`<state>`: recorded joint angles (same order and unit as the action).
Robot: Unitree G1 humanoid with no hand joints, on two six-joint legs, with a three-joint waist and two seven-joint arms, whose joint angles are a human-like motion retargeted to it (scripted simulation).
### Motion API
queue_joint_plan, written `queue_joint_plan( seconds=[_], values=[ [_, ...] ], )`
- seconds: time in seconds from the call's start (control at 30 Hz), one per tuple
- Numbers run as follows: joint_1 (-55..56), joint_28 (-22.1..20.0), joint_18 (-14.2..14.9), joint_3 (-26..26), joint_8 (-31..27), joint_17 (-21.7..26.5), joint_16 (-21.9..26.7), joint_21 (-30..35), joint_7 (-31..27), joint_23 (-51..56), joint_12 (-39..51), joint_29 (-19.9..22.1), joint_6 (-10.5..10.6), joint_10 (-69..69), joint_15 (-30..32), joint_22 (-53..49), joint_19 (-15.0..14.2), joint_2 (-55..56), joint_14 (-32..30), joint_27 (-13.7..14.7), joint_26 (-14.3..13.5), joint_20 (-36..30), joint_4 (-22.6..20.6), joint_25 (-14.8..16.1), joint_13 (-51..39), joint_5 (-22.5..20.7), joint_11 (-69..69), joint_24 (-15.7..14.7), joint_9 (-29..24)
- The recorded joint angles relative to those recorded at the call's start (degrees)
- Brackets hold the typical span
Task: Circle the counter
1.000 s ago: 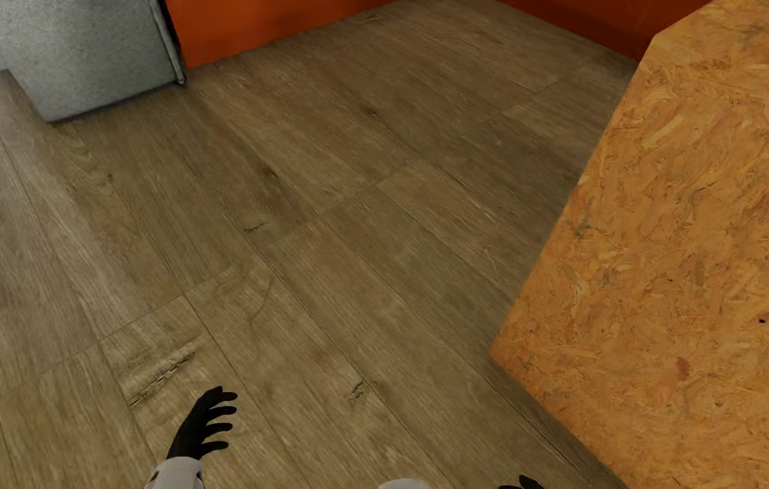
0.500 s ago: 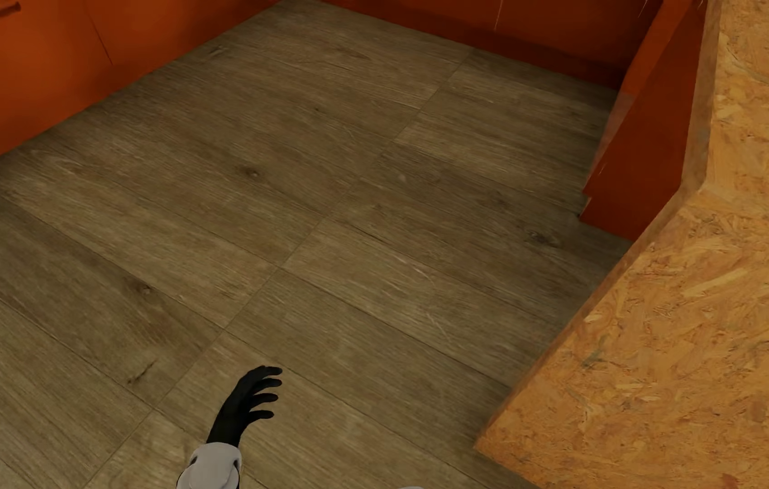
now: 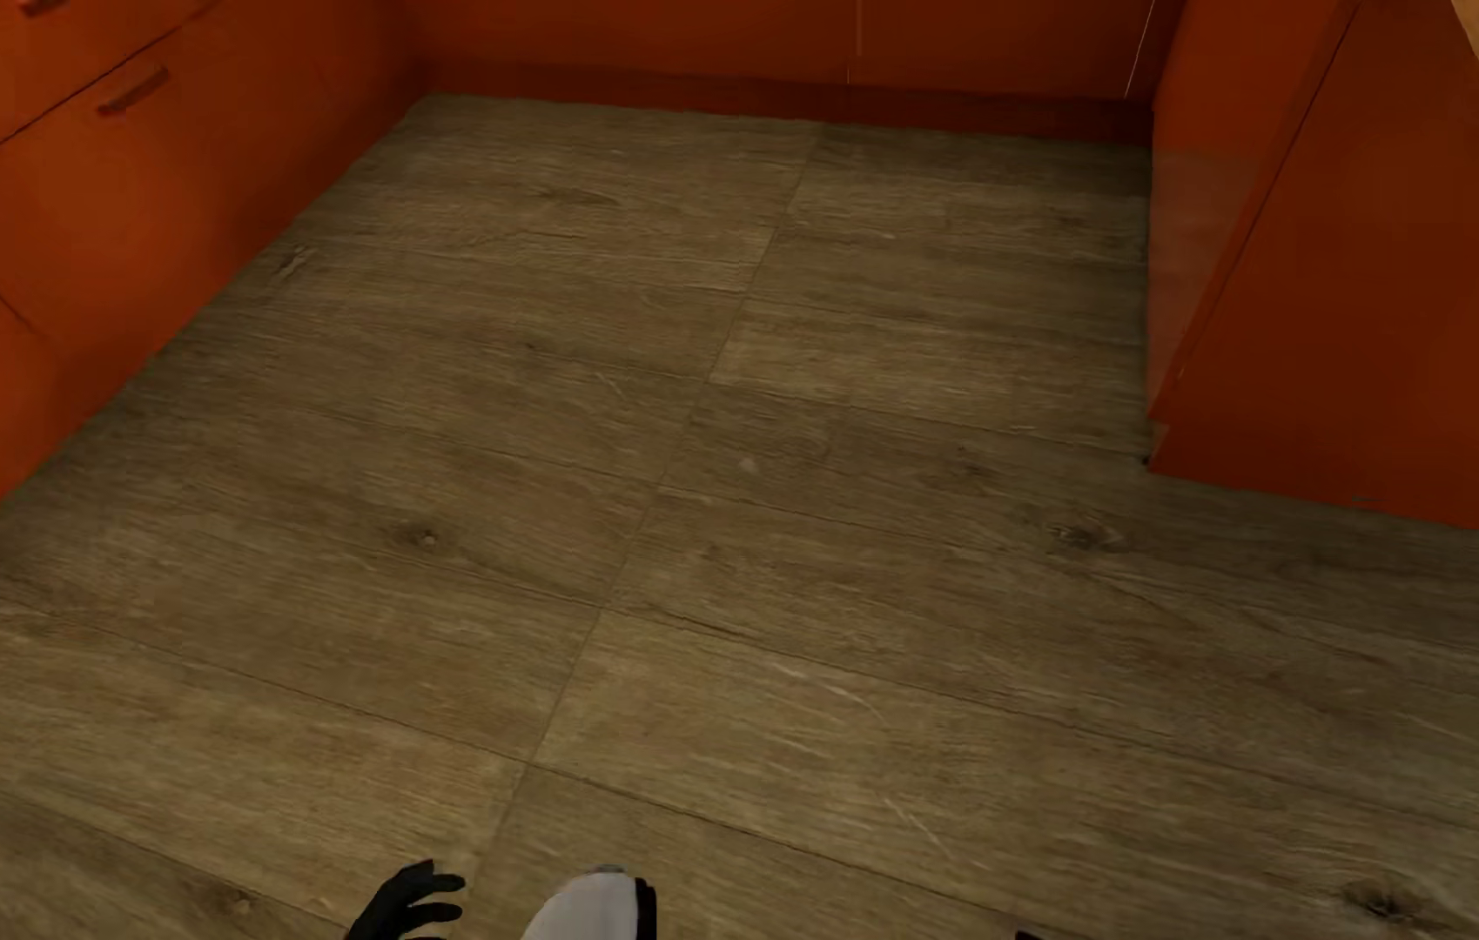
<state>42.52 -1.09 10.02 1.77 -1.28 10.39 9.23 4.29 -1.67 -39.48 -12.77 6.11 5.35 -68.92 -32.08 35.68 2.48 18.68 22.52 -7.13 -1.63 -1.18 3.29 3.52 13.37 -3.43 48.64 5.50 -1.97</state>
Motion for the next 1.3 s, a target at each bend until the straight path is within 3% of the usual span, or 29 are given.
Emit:
queue_joint_plan(
  seconds=[0.07, 0.1, 0.13, 0.17, 0.2, 0.27, 0.3, 0.37, 0.43, 0.47, 0.5, 0.57, 0.6, 0.67, 0.77, 0.8, 0.83, 0.87, 0.9, 0.93, 0.97, 1.0, 1.03, 1.1, 1.13, 1.17, 1.2, 1.23, 1.3],
  values=[
    [0.55, 0.48, 2.85, 1.32, -2.78, -2.42, 3.02, -1.41, 0.36, 5.63, -4.03, -2.64, 1.99, 16.46, -2.39, 1.13, -0.15, -4.93, -2.29, 0.65, 3.54, 0.81, 3.39, -3.75, -5.8, -0.8, 0.17, 1.82, -0.46],
    [-2.02, -0.65, 4.27, 3.09, -1.9, -2.32, 4.99, -0.32, 1.91, 5.53, -2.19, -4.45, 1.58, 21.52, 0.26, 2.12, 0.83, -2.83, -9.86, 1.32, 2.53, 0.54, 5.54, -5.06, -7.58, -0.72, 10.09, 0.67, -1.47],
    [-4.23, -3.41, 1.82, 5.79, 0.06, -2.89, 6.39, -0.12, 4.34, 3.56, 0.26, -6.54, -1.52, 20.95, 8.38, 3.19, 4.01, 1.69, -11.51, 1.76, -0.33, 0.26, 5.75, -5.12, -7.99, 1.65, 20.16, -1.92, -1.91],
    [-7.43, -6.93, -4.29, 8.18, 2.66, -2.05, 6.0, -0.5, 6.6, 3.13, 3.85, -8.78, -4.76, 21.04, 13.48, 2.47, 4.0, 5.61, -8.85, 2.12, -2.37, 0.44, 6.02, -4.47, -5.48, 3.87, 25.17, -4.74, -2.49],
    [-10.89, -10.41, -8.15, 11.27, 4.66, -1.08, 4.64, -2.0, 8.47, 3.83, 6.6, -10.32, -7.94, 21.01, 11.8, 0.82, 1.58, 8.37, -6.05, 2.07, -4.18, -0.69, 6.6, -3.85, -1.67, 5.46, 25.34, -7.2, -2.64],
    [-16.93, -13.62, -3.65, 15.38, 5.08, 0.86, 0.22, -4.16, 10.77, 3.36, 11.68, -9.31, -12.58, 21.52, 3.35, -2.66, -1.04, 10.24, -0.68, 0.79, -4.1, -5.38, 7.73, -3.88, 4.27, 6.71, 12.63, -8.27, 0.15],
    [-17.64, -13.05, -2.41, 15.08, 4.65, 1.81, -0.96, -2.8, 9.14, 0.84, 14.59, -7.0, -13.31, 17.98, 2.49, -4.13, -0.7, 8.79, 2.86, 0.48, -2.8, -8.04, 8.26, -3.47, 6.61, 6.09, 6.09, -7.05, 1.27],
    [-11.85, -8.32, -1.04, 10.55, 3.66, 1.78, -3.6, 2.32, 0.98, -2.51, 10.36, -1.59, -10.83, 1.69, -1.68, -1.95, -0.99, 3.19, -4.56, -0.99, -4.95, -5.97, 6.72, -0.28, 4.77, 3.57, 4.75, -2.76, 0.85],
    [-9.46, -2.08, -0.4, 5.17, 1.65, -3.14, 0.72, -1.03, -1.29, 5.26, 0.46, 1.02, -6.12, 10.26, -4.47, 0.63, -1.52, -1.59, 0.8, -2.17, -6.2, -0.99, 5.88, 2.87, 0.05, 1.34, 3.56, 0.75, 0.47],
    [-11.64, -0.38, -2.14, 4.74, 0.39, -5.82, 3.72, -0.42, 0.14, 5.6, -1.96, 0.52, -5.61, 13.18, -2.78, 2.51, -1.16, -0.4, 4.89, -1.14, -5.02, 0.56, 6.16, 3.71, -3.25, 1.4, 10.02, 0.94, 0.12],
    [-14.76, -0.39, -2.8, 5.88, 0.29, -4.99, 5.74, 1.62, 2.31, 3.33, -1.99, -2.47, -6.09, 13.96, 3.9, 3.3, 2.17, 3.02, 7.23, 0.73, -1.98, -0.18, 6.24, 4.75, -4.48, 2.29, 18.65, -0.31, 0.14],
    [-23.2, -3.73, -2.01, 10.48, 4.6, -2.26, 4.12, -1.68, 6.59, 4.89, 4.1, -9.91, -7.86, 18.66, 7.61, -1.84, 4.41, 9.39, 9.39, 1.63, 5.82, -0.97, 6.53, 4.8, -0.99, 4.41, 21.63, -4.77, -0.48],
    [-23.49, -5.87, -0.67, 11.66, 7.29, -0.97, 0.99, 0.01, 7.79, 5.87, 8.74, -10.65, -8.64, 12.95, 5.59, -4.87, 4.69, 11.03, 6.82, 1.26, 7.29, -2.48, 7.32, 3.16, 0.52, 5.42, 15.17, -6.41, -1.09],
    [-13.28, -7.9, 2.17, 10.25, 5.56, 1.62, -2.92, 3.42, 1.76, -1.82, 13.61, -8.3, -7.83, -5.91, -2.85, -0.98, 1.52, 3.34, -12.81, 1.55, 2.43, -4.74, 4.77, -1.08, 2.6, 3.74, 5.23, -7.0, -0.99],
    [-1.57, -7.07, 4.59, 5.88, 2.08, -0.93, 1.16, 1.09, 0.28, 3.25, 3.72, -0.31, -3.05, 9.07, -1.88, -2.91, 2.01, -2.69, -5.44, -3.62, -4.21, -2.71, 1.79, -2.82, 0.51, 0.15, 8.82, -4.44, -2.78],
    [-1.34, -6.37, 4.29, 5.99, 2.19, -2.63, 3.61, 0.21, 1.04, 6.61, 2.73, 1.63, -1.85, 17.22, 4.71, 1.79, 2.67, 0.58, -10.77, -5.34, -6.98, -1.03, 1.04, -2.59, -0.51, -0.28, 19.46, -3.18, -2.93],
    [-2.6, -6.4, -3.09, 7.49, 2.12, -2.44, 5.27, 0.68, 0.59, 5.42, 4.47, 1.03, -3.04, 15.24, 16.92, 3.79, 3.55, 5.83, -8.42, -5.64, -6.89, 1.89, -0.52, -3.01, -0.96, 0.41, 28.6, -2.61, -2.78],
    [-5.22, -7.22, -10.1, 7.73, 1.23, -1.77, 5.41, -1.1, 0.88, 5.01, 7.51, -1.36, -4.98, 16.49, 20.26, 3.05, 0.73, 11.16, -5.53, -5.21, -5.08, 2.62, -1.99, -4.16, 0.53, 0.91, 31.55, -2.57, -2.9],
    [-7.76, -8.01, -7.15, 8.71, -0.77, -1.91, 4.1, -3.2, 1.32, 4.38, 10.19, -4.35, -7.25, 19.03, 11.99, -1.15, -1.85, 15.67, -5.22, -3.86, -2.05, 2.07, -2.76, -6.36, 3.02, 1.76, 27.26, -2.99, -3.28],
    [-9.92, -7.81, -4.88, 9.11, -2.52, -1.85, 2.63, -4.35, 0.99, 3.99, 12.24, -7.19, -8.83, 20.79, 5.67, -1.22, -1.73, 17.64, -4.69, -2.75, -1.31, 0.05, -3.02, -9.72, 4.25, 3.54, 17.44, -3.15, -3.62],
    [-11.39, -6.91, -5.99, 8.56, -3.73, -1.86, 0.75, -3.06, -0.12, 2.31, 13.21, -9.63, -10.16, 21.15, 8.49, 0.73, -1.79, 16.63, -4.47, -1.76, -1.53, -2.66, -4.05, -13.09, 3.96, 6.29, 5.47, -2.96, -3.61],
    [-11.66, -5.23, -8.59, 6.6, -2.08, -0.53, -1.34, -0.61, -0.92, -0.02, 12.71, -12.06, -9.21, 18.61, 12.08, 1.05, -4.87, 13.51, -4.2, -1.02, -1.27, -3.79, -3.11, -15.23, 0.93, 6.3, 1.78, -2.65, -4.89],
    [-11.85, -2.72, -10.95, 3.9, -1.3, 0.35, -1.23, -0.83, -0.77, 2.61, 10.57, -13.47, -7.91, 18.45, 11.12, 0.82, -4.51, 12.19, -3.11, -0.18, -1.47, -3.71, -2.62, -15.43, -1.55, 5.63, 1.44, -2.3, -5.49],
    [-13.21, 2.38, -14.1, -0.51, -0.05, -1.2, 1.28, -0.1, -0.31, 4.05, 5.6, -11.74, -5.1, 19.15, 9.93, 0.97, -4.12, 9.78, -0.28, 4.27, -1.1, -1.48, -2.01, -11.94, -6.25, 4.87, 0.86, -1.41, -5.76],
    [-14.55, 3.81, -12.0, -1.2, 0.24, -1.66, 2.38, 0.13, -0.7, 4.52, 4.24, -10.23, -3.72, 20.57, 11.1, 1.19, -4.15, 9.23, -0.37, 7.5, 0.15, -0.97, -1.93, -8.77, -7.49, 4.88, 1.04, -1.34, -5.7],
    [-16.56, 4.3, -6.79, -1.22, 0.22, -2.4, 3.46, 0.17, -0.67, 5.13, 3.12, -8.92, -3.16, 23.41, 13.33, 0.32, -2.23, 9.27, -1.24, 10.41, 1.7, 0.43, -1.77, -5.38, -7.96, 4.96, 1.81, -1.74, -5.59],
    [-17.91, 3.62, -4.49, -0.78, 0.62, -1.78, 3.46, 0.47, -0.1, 5.25, 1.79, -8.38, -3.29, 25.65, 14.8, -0.55, 3.55, 9.65, -1.67, 12.38, 2.53, 1.66, -1.87, -2.44, -7.61, 5.43, 1.55, -2.57, -4.7],
    [-18.18, 1.96, -5.88, -0.09, 0.37, -1.6, 1.41, -0.72, 0.24, 4.85, 2.49, -8.33, -3.66, 24.8, 12.95, -0.99, 8.28, 8.32, -2.93, 12.79, 3.72, 0.75, -2.46, -1.09, -6.23, 5.94, -1.51, -3.49, -4.06],
    [-17.2, -1.34, -10.27, 1.53, -0.73, -0.48, -0.03, -0.38, 0.64, 2.98, 5.79, -8.42, -4.0, 21.62, 12.39, -2.39, -5.57, 5.89, -2.75, 9.32, 6.14, -3.38, -2.04, -1.11, -5.35, 5.97, -6.23, -5.29, -2.24]
  ],
)
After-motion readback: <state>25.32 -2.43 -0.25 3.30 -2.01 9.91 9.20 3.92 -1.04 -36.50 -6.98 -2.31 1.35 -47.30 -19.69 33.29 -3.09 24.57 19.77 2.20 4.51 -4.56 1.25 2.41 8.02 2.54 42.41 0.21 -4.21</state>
